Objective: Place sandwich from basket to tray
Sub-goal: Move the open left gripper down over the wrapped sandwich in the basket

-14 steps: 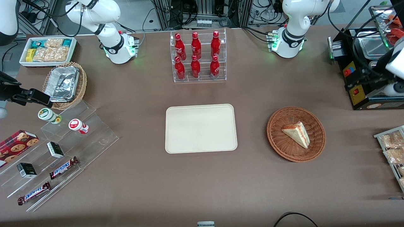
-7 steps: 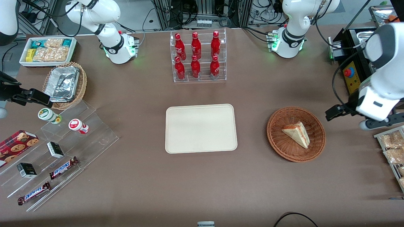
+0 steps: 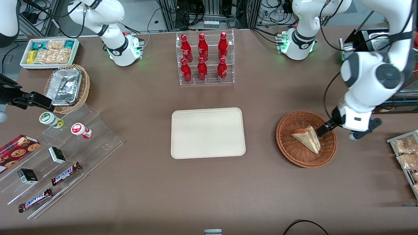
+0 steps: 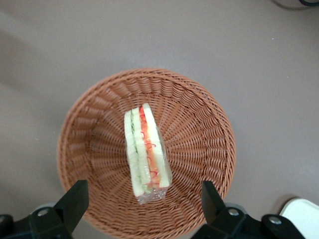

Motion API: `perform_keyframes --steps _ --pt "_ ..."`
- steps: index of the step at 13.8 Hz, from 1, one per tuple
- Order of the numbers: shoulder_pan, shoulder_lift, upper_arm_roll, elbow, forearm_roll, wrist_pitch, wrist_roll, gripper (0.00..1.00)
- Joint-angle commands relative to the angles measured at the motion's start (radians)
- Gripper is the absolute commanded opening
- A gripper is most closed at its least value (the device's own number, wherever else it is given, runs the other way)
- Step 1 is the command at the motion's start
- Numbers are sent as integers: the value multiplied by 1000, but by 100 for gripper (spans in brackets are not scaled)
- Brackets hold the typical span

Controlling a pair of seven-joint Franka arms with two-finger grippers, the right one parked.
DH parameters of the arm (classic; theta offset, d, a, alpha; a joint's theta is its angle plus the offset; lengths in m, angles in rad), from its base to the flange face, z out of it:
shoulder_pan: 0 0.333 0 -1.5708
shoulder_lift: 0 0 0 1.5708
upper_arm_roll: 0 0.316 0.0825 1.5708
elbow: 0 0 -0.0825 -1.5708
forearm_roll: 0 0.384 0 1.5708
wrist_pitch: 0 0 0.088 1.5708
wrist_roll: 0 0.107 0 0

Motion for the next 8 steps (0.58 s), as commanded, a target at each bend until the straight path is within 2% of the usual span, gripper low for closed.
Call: perform_keyframes --steps 1,8 --pt "-5 17 -5 -47 6 63 -77 100" --pt "-5 101 -15 -73 7 110 -83 100"
